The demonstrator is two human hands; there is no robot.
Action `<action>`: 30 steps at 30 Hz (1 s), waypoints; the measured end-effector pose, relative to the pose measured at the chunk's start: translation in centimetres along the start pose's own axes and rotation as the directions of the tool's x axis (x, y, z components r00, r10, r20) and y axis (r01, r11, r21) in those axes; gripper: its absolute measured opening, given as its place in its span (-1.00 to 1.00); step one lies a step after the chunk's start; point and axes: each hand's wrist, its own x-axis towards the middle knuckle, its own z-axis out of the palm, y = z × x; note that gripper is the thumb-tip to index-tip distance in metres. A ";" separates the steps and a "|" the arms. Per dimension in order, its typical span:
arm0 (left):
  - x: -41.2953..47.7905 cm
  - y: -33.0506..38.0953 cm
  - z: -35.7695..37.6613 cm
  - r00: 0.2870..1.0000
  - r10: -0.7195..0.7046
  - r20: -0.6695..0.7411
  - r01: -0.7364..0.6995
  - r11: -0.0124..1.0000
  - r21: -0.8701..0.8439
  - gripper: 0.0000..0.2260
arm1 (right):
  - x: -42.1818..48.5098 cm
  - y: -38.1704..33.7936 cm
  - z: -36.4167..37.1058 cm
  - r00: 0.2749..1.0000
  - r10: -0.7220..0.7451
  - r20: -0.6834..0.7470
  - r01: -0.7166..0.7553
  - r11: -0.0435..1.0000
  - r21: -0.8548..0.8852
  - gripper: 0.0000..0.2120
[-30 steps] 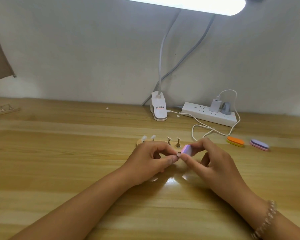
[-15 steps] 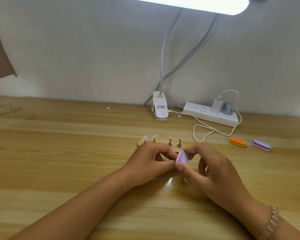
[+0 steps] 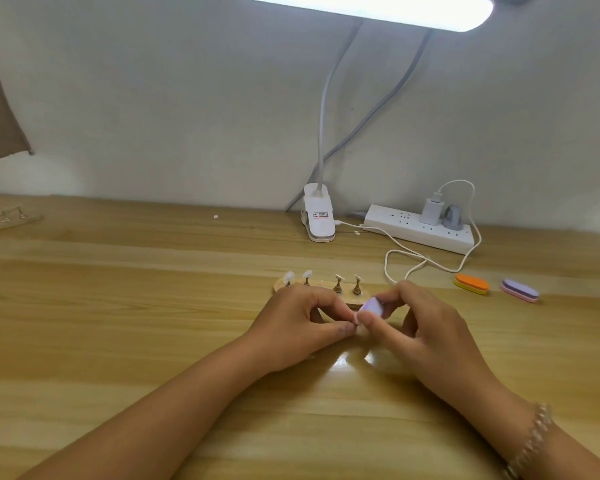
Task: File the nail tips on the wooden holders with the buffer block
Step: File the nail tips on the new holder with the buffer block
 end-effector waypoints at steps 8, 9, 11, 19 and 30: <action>0.0 0.0 0.0 1.000 -0.011 -0.010 0.011 1.000 -0.001 -0.79 | -0.2 -0.3 0.1 0.999 -0.025 0.024 0.026 0.999 -0.029 -0.73; 0.0 0.0 0.0 1.000 -0.009 -0.006 0.009 1.000 -0.005 -0.79 | -0.1 -0.1 0.1 1.000 -0.014 0.013 0.014 0.999 -0.034 -0.74; -0.1 0.0 0.0 1.000 -0.002 0.013 0.002 1.000 -0.009 -0.79 | -0.5 -0.4 0.3 0.997 -0.074 0.029 0.076 0.994 -0.082 -0.72; 0.0 -0.3 0.0 0.999 0.038 0.004 -0.038 0.999 -0.008 -0.79 | -0.3 -0.4 0.0 0.997 -0.073 0.006 0.073 0.996 -0.041 -0.68; 0.2 -0.9 0.1 1.000 0.009 0.029 -0.008 0.999 -0.039 -0.88 | -0.6 -0.6 0.3 0.998 -0.059 0.038 0.059 0.998 0.007 -0.71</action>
